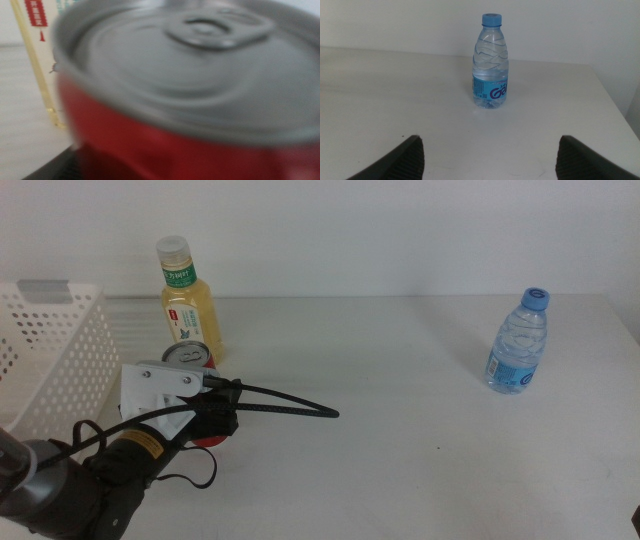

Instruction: Use arms to grab the bottles and put them into the dustbin to the left of the table.

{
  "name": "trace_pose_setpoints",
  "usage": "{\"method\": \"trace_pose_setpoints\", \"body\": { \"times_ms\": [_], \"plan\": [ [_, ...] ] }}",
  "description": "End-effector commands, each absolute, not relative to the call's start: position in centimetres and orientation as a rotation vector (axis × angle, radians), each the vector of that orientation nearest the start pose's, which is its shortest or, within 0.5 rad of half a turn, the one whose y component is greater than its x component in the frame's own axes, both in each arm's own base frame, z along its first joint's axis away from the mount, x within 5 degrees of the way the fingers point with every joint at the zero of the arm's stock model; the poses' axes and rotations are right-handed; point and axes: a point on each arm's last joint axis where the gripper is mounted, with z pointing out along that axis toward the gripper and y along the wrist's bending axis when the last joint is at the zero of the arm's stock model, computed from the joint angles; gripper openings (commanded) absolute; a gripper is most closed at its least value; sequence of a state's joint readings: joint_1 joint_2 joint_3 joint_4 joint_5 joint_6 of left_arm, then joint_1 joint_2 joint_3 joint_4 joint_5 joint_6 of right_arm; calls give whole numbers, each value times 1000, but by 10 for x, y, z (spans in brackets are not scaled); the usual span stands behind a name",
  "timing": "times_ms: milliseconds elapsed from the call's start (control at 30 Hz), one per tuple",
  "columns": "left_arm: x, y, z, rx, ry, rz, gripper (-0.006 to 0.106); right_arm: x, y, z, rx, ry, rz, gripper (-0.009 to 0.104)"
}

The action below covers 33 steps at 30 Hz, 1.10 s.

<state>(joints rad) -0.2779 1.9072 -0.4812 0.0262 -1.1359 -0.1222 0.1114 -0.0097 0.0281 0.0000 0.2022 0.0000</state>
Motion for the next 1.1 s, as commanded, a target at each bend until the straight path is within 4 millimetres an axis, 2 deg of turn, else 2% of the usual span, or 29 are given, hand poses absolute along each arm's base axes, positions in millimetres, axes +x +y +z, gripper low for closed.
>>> {"method": "trace_pose_setpoints", "body": {
  "times_ms": [0, 133, 233, 400, 433, 500, 867, 1067],
  "plan": [
    [294, -81, 150, 114, 1549, -319, 90, 54, 6, 197, -94, 1591, 72, 70],
    [295, -81, 150, 125, 1550, -321, 83, 54, 6, 197, -94, 1591, 72, 70],
    [295, -82, 148, 130, 1568, -323, 68, 54, 6, 197, -94, 1591, 72, 70],
    [294, -85, 148, 155, 1572, -347, 23, 54, 6, 197, -94, 1591, 72, 70],
    [292, -87, 147, 184, 1573, -362, 5, 54, 6, 197, -94, 1591, 72, 70],
    [289, -88, 148, 196, 1575, -374, -5, 54, 6, 197, -94, 1591, 72, 70],
    [259, -79, 173, 167, 1605, -390, -4, 54, 6, 197, -94, 1591, 72, 70],
    [242, -76, 200, 218, 1657, -377, -4, 54, 6, 197, -94, 1591, 72, 70]
  ]
}}
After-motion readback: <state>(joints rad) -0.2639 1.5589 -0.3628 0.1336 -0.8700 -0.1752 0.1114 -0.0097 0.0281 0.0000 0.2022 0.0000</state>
